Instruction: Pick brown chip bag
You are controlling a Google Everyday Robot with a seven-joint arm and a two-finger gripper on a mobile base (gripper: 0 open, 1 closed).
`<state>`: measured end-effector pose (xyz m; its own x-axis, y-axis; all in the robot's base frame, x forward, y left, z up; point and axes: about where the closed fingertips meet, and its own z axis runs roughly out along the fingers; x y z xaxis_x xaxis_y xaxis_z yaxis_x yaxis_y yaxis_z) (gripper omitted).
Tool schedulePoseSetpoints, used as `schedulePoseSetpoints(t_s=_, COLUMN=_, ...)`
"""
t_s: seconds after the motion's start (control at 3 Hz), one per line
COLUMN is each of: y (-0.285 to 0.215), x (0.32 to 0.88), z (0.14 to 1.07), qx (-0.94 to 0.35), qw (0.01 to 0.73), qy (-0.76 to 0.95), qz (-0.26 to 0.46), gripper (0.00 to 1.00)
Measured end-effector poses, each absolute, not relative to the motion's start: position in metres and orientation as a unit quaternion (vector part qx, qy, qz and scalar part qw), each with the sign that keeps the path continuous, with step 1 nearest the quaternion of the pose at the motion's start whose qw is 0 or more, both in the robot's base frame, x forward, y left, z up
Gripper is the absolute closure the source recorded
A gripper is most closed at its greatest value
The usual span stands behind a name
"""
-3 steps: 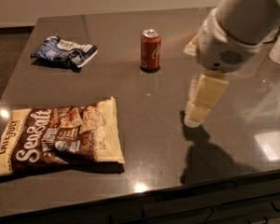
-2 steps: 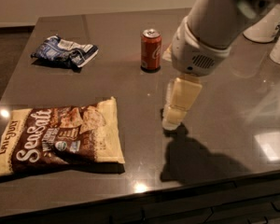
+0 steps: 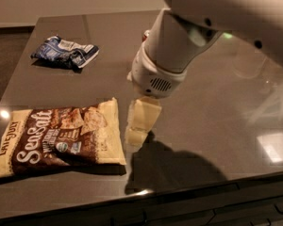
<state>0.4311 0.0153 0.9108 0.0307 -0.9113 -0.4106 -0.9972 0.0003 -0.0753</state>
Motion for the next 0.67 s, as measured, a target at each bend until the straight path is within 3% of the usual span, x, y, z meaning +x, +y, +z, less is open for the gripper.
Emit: schedulePoseSetpoints(t_s=0.67, y=0.075, x=0.407, z=0.885, qx=-0.717, qw=0.172, qy=0.657, qz=0.155, gripper=0.00)
